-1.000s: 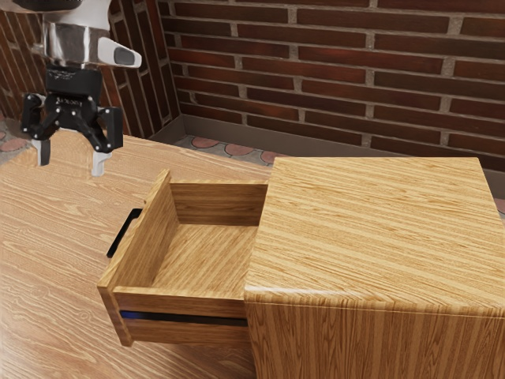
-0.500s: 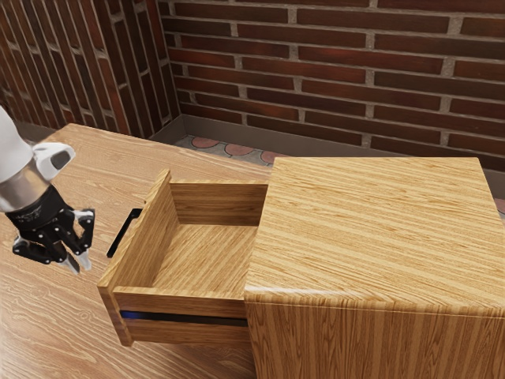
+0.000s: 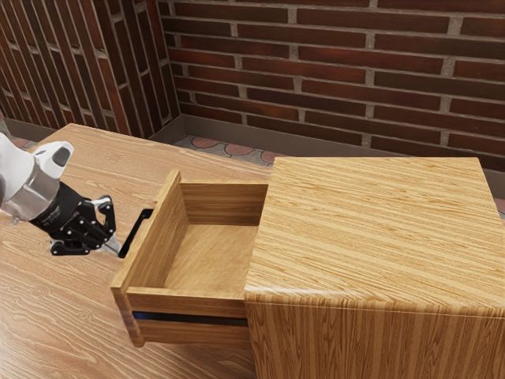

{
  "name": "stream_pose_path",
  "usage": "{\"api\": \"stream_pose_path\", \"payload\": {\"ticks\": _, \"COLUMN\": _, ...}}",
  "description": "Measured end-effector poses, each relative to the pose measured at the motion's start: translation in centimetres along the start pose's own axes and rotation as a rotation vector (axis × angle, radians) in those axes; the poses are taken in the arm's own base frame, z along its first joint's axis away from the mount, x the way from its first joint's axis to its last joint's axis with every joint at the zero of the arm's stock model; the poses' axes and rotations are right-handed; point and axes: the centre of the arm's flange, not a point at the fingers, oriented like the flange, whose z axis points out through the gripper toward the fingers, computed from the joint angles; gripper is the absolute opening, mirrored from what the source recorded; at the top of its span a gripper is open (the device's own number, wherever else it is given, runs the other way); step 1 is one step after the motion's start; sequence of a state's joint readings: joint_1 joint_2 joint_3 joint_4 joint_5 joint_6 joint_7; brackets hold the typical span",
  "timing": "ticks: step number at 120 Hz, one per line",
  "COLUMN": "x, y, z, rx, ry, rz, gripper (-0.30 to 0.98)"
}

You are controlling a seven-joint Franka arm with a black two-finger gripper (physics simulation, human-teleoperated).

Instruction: Push the drawer handle with one arm to close the drawer

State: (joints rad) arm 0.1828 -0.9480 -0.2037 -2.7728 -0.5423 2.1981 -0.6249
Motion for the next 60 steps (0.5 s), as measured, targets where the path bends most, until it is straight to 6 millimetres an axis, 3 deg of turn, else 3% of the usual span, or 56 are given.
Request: {"api": "stream_pose_path", "payload": {"ticks": 60, "x": -1.9, "y": 3.1, "z": 3.6, "rx": -0.018, "ry": -0.004, "rz": 0.011, "gripper": -0.10}}
